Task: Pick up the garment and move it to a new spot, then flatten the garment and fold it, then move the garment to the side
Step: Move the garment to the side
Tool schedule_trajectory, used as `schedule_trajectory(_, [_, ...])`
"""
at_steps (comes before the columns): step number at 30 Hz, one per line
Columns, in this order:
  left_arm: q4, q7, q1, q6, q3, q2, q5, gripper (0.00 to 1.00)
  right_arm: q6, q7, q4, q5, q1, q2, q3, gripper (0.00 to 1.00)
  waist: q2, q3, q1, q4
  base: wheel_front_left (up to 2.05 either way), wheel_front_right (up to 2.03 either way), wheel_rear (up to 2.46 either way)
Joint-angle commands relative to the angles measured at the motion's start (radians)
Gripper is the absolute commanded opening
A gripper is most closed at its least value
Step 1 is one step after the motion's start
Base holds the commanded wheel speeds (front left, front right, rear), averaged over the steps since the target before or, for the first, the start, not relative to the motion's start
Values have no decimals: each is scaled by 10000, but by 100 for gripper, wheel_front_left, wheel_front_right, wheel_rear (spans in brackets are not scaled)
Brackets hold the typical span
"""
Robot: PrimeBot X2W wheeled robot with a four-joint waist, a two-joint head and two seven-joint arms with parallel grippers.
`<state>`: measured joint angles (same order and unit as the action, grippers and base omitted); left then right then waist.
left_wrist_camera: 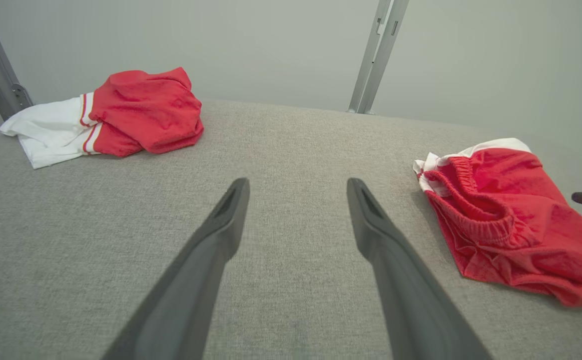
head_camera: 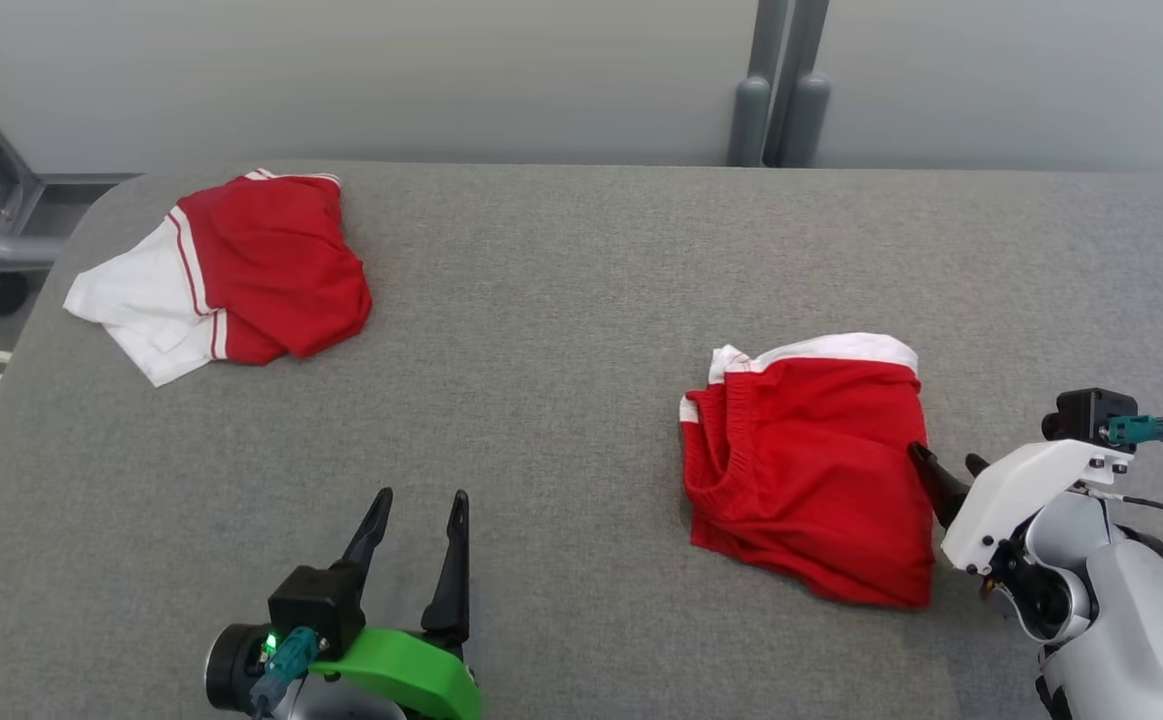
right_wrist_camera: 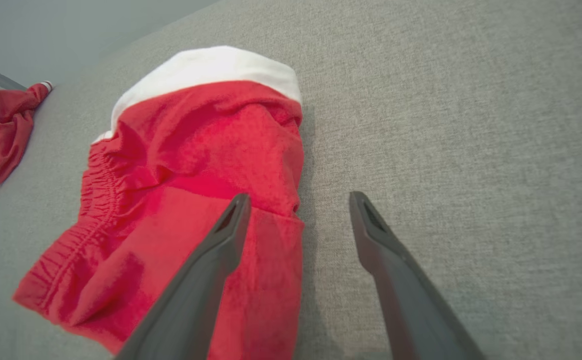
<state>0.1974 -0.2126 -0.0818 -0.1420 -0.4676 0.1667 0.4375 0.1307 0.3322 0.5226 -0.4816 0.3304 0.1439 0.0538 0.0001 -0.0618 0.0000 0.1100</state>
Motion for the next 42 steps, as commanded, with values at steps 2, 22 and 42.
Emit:
schedule_trajectory(2, [-30,-5,-84,-37,-13,61,1,100,1,-131,545,47,237,-2,182,100,-1,-111,0,504,0,0,0])
schedule_trajectory(22, [-299,-218,-125,-130,-45,110,-21,100,1,-1079,2334,-847,1109,267,-854,0,-1,-283,0,435,0,0,0])
schedule_trajectory(42, [-1137,-140,-1023,-191,-86,385,-414,100,-1,-1205,1795,-750,3110,1870,-2973,0,-1,-1661,0,-2819,0,0,0])
